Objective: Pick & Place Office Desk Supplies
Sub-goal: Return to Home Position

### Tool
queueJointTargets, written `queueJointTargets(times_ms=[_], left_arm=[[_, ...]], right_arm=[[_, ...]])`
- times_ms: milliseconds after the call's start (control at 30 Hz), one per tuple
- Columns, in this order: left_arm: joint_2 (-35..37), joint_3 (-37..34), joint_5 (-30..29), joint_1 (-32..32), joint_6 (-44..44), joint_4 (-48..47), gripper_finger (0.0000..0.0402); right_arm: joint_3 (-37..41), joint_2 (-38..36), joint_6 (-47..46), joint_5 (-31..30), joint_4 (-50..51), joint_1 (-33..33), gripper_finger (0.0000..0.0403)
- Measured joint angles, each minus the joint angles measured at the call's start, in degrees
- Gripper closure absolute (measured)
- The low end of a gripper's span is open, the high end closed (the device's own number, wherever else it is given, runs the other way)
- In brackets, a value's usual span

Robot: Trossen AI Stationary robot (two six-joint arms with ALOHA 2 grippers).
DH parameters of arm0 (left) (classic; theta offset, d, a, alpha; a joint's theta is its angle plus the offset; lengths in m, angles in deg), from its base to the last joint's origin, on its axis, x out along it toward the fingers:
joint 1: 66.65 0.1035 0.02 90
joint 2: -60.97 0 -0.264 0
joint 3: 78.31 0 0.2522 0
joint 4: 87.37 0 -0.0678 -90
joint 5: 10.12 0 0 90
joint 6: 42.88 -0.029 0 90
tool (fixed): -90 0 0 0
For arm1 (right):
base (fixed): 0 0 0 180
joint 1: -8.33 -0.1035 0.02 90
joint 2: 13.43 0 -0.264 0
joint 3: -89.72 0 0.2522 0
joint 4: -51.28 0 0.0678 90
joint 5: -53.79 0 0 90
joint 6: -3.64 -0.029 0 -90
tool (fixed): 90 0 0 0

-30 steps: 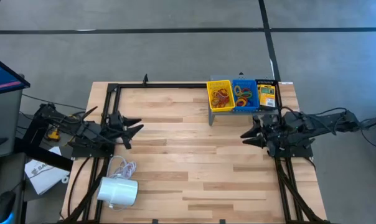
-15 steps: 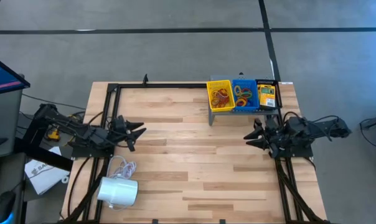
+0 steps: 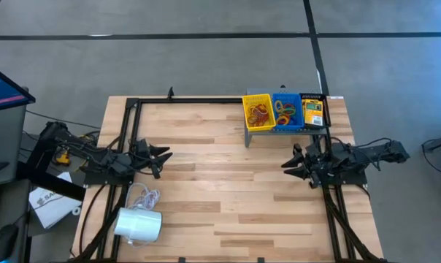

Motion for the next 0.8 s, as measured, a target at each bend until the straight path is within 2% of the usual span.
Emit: queueJointTargets(times_ms=[233,800], left_arm=[[-0.35,0.00,-1.73,0.00,0.02,-1.64,0.0257],[-0.33,0.00,-1.65,0.00,0.02,-0.75,0.0257]], right_arm=[[0.03,1.37,2.22,-0.03,-0.05,0.00,0.0284],[0.07,1.29,2.06,-0.02,-0.03,0.00,0.0284]])
